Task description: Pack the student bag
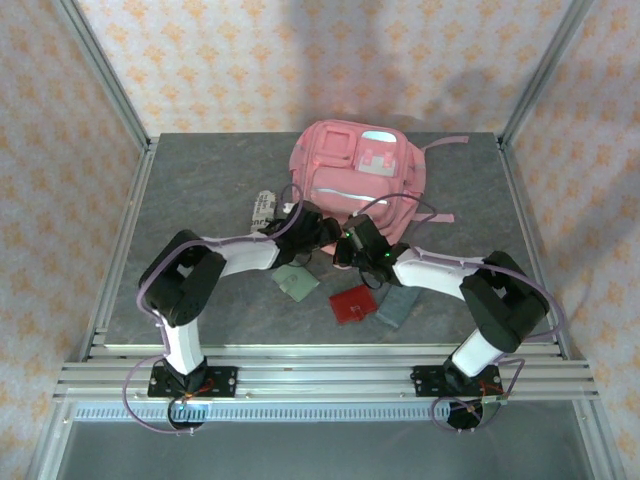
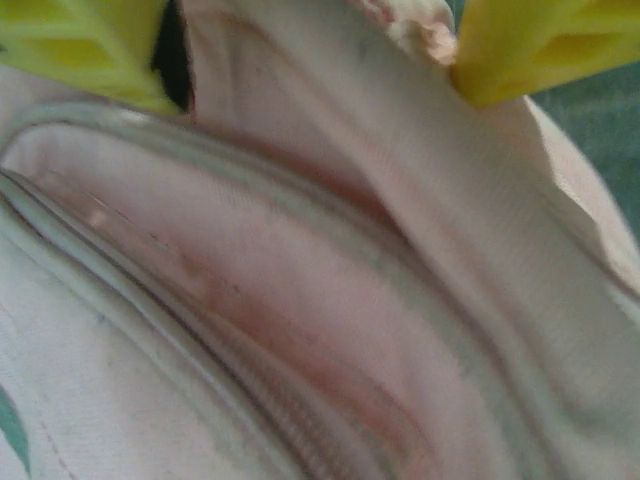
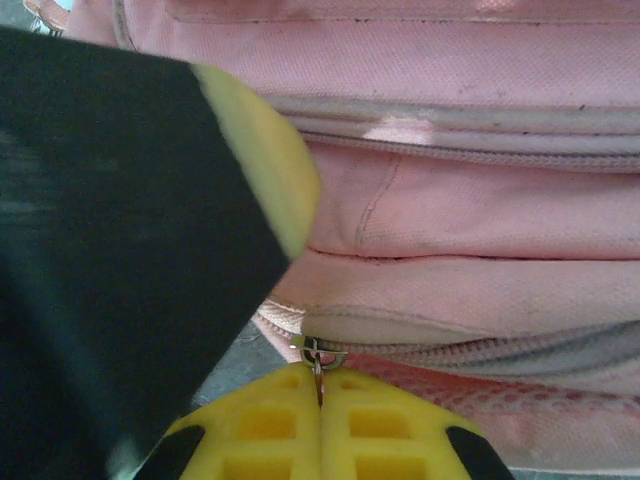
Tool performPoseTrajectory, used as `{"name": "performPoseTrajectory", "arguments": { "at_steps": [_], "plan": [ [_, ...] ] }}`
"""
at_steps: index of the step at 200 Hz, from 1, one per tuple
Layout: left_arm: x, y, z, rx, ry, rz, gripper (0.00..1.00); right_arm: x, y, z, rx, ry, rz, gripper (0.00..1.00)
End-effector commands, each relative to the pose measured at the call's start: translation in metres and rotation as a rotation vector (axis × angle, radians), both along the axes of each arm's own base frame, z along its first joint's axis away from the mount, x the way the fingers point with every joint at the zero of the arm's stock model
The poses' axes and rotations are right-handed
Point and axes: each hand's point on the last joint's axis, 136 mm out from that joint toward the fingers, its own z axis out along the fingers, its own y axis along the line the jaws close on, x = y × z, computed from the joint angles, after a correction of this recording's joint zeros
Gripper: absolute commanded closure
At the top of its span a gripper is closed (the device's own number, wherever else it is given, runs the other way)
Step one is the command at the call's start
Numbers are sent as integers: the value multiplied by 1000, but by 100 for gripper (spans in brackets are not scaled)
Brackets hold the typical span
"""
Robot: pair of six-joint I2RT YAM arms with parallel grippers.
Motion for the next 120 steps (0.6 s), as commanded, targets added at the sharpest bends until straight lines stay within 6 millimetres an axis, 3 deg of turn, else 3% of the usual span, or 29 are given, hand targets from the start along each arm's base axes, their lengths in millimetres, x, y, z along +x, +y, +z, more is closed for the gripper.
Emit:
{"name": "performPoseTrajectory", "arguments": {
  "at_steps": [1,16,39,70,120],
  "plan": [
    [22,-1,8,8,-48,64,72,6,-3,11,-10,-45,-18,100],
    [25,3,7,16,-43,72,100,7,-15,9,-70,-49,-49,100],
    [25,15,11,22,-52,80,100,6,-45,-2,-139,-21,-105,100],
    [24,31,23,2,-77,79,100,2,-105,-18,-227,18,-229,100],
    [28,44,32,33,-101,42,100,3,-180,-15,-272,24,-417,100]
  ]
}}
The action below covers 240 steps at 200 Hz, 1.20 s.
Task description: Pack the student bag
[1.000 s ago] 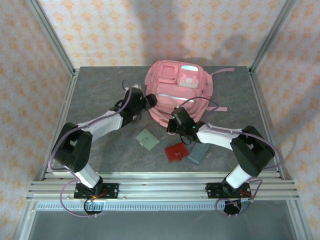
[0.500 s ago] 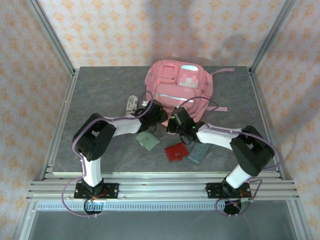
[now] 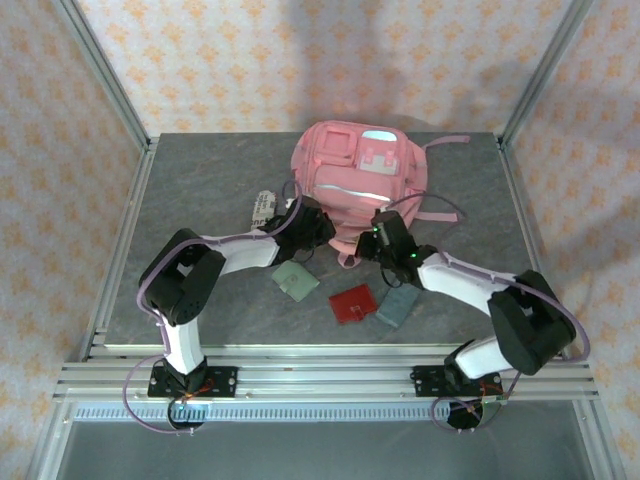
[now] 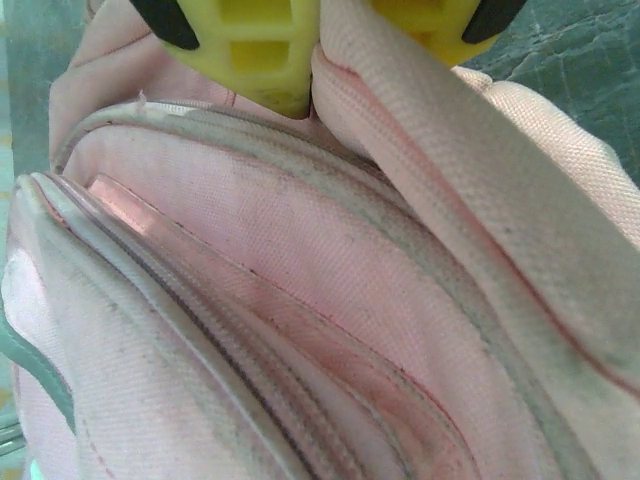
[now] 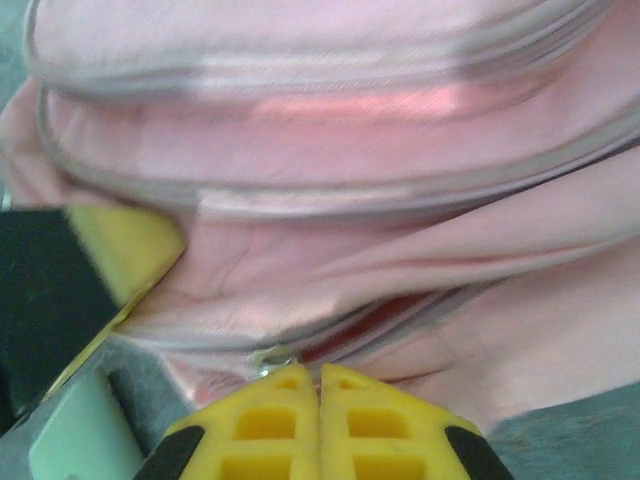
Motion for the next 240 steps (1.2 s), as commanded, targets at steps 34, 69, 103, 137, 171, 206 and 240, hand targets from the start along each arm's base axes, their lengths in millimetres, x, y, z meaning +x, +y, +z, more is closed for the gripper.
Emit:
{"name": "performPoseTrajectory", "arguments": {
  "at_steps": [34,69,103,137,171,206,240],
  "plan": [
    [29,33,27,89,-82,-8,100,-12,-102,-32,-231,106,-234,100],
    [28,15,42,85,-109,-65,100,-13,-74,-10,-100,39,-142,100],
    [24,3,63,40,-135,-77,100,-17,-19,37,36,-48,27,77],
    [21,-4,85,11,-163,-67,100,-19,20,42,9,6,96,58],
    [18,-7,94,-9,-178,-63,100,-18,40,22,-40,81,112,54],
    [13,-14,94,-41,-174,-77,100,-9,51,17,-68,90,98,53],
    [6,-24,91,-54,-170,-97,100,6,58,16,-64,78,66,64]
  ]
}}
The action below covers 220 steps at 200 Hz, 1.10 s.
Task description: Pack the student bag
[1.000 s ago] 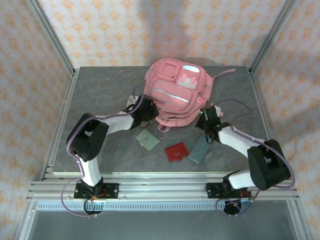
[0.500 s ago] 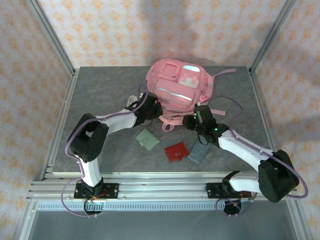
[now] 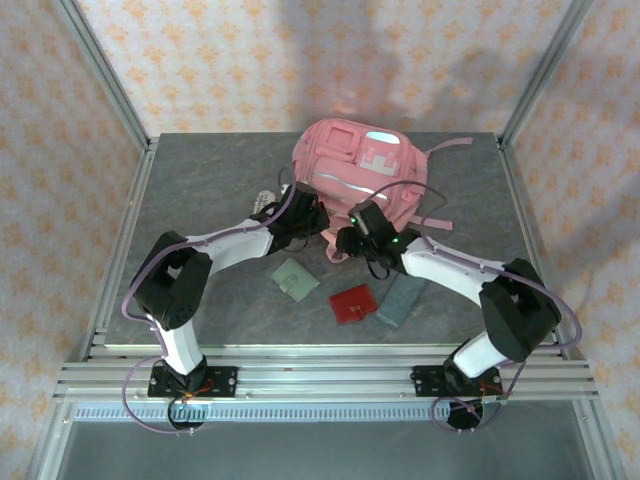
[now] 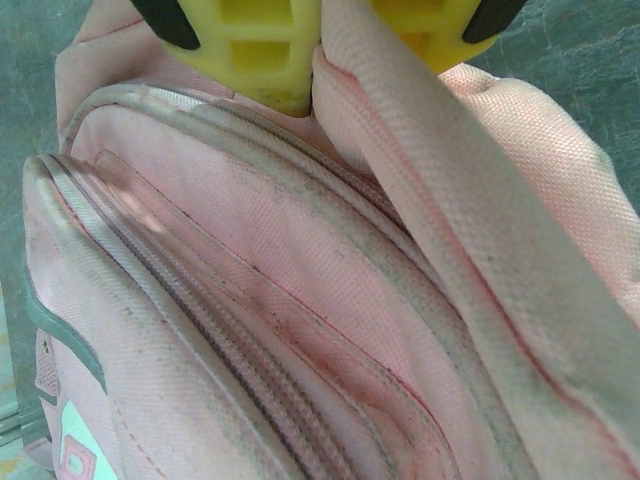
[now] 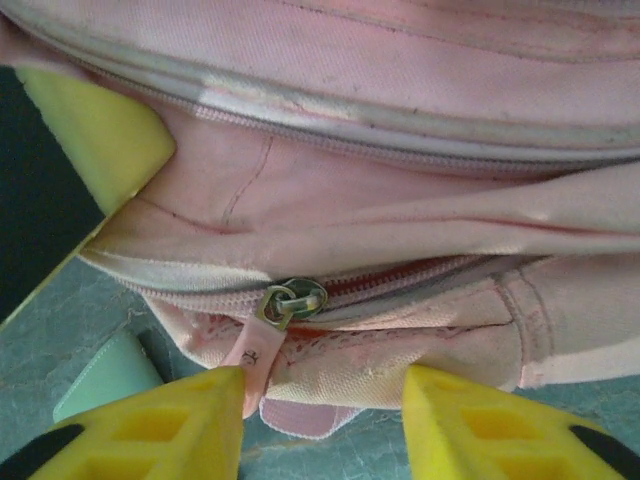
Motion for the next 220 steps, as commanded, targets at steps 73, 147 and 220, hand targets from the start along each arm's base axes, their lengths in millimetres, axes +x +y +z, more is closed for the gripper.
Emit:
{"name": "performPoseTrajectory", "arguments": {
  "at_steps": [73,147,220],
  "plan": [
    [-10,-35,41,-150,-100,-72,100,19,16,11,74,-27,-78,69],
    [-10,-34,37,-148,-96,-68,100,16,-1,25,111,-66,-181,69],
    [-8,-37,36,-155,-93,-70,100,8,-12,35,124,-96,-193,57]
  ]
}}
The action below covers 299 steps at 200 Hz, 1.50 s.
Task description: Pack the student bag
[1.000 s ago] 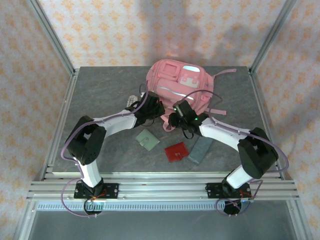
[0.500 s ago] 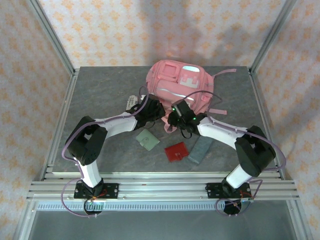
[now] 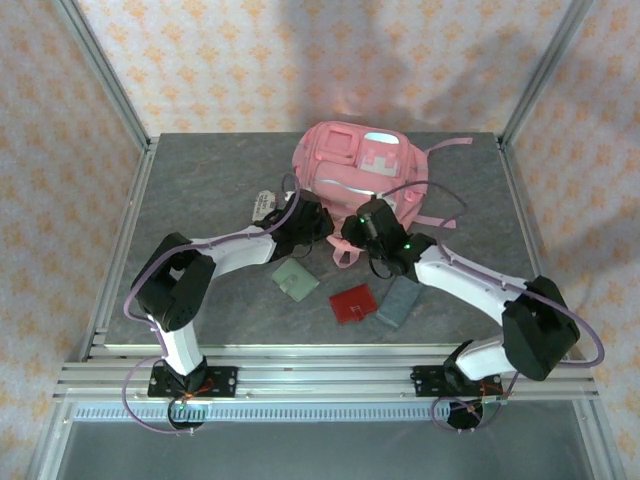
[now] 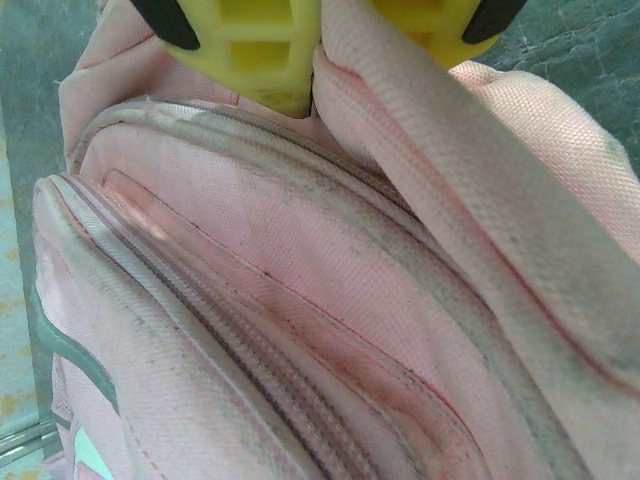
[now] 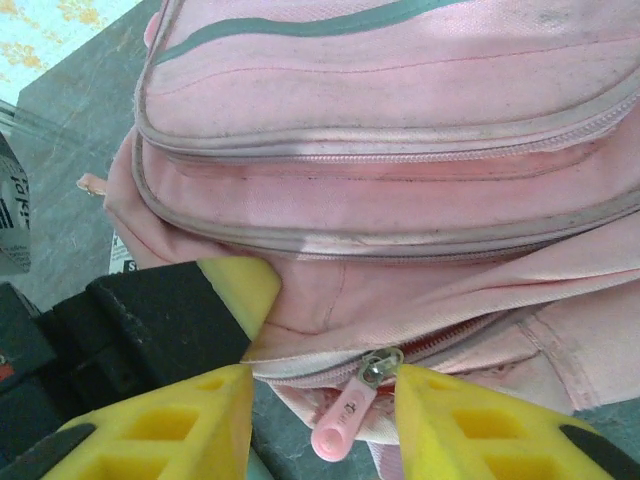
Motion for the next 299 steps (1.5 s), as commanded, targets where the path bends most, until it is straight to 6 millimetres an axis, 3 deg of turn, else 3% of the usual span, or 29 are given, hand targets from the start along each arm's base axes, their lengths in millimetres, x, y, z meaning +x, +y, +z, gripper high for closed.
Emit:
{"name": "performPoseTrajectory", "arguments": {
  "at_steps": [1,58,75,96,133,154,183,205,218,228,247,259,275,285,299],
  "plan": [
    [3,-24,44,-110,-100,-60,100,2,0,-12,-29,20,-8,57],
    [5,-25,51,-130,-111,-58,100,6,17,-56,-139,150,45,60],
    [5,-26,51,-133,-113,-59,100,7,16,-69,-169,181,46,73],
    [7,-26,53,-130,-118,-58,100,7,12,-75,-199,190,32,100],
    [8,-23,51,-114,-120,-50,100,-1,10,-70,-187,196,58,100],
    [8,-23,52,-116,-121,-52,100,-11,15,-72,-176,222,113,71],
    [7,-24,49,-120,-113,-53,100,-20,29,-71,-119,233,196,65],
    [7,-24,48,-126,-109,-53,100,-18,30,-71,-126,221,202,74],
    [7,-24,48,-124,-110,-52,100,-19,36,-74,-120,237,234,89],
    [7,-24,47,-118,-107,-54,100,-22,44,-73,-90,240,271,89],
    [8,-24,50,-119,-113,-52,100,-22,47,-70,-72,216,284,80],
    [8,-24,49,-121,-112,-52,100,-18,42,-73,-109,216,268,87],
    [8,-25,48,-121,-109,-53,100,-17,35,-81,-164,237,250,89],
    [8,-25,48,-119,-109,-54,100,-18,32,-86,-185,251,248,100],
    [8,-25,48,-118,-112,-54,100,-21,28,-91,-203,259,243,100]
  ]
}}
